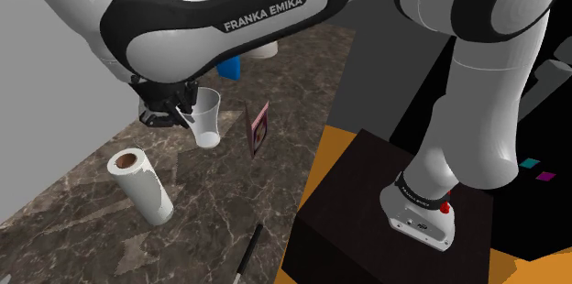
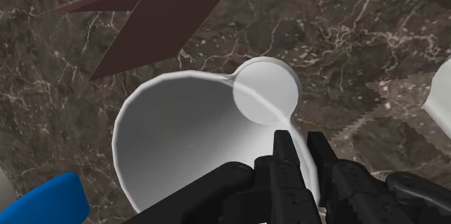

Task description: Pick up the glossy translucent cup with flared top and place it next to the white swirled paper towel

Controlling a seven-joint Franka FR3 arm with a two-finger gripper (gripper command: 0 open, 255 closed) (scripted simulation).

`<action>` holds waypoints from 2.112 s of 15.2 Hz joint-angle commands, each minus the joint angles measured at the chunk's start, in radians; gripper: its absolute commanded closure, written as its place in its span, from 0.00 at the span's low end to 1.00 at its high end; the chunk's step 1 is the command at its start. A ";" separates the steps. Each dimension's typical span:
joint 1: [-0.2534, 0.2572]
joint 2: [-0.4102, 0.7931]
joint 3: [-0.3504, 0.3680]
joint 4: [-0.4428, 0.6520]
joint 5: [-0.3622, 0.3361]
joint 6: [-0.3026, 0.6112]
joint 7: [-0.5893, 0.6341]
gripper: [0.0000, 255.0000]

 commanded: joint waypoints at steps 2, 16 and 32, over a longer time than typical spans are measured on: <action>-0.003 0.006 -0.002 -0.034 -0.004 0.038 0.010 1.00; -0.006 0.051 -0.013 -0.138 -0.033 0.179 0.055 1.00; 0.016 0.039 0.000 -0.033 -0.016 0.062 0.040 0.00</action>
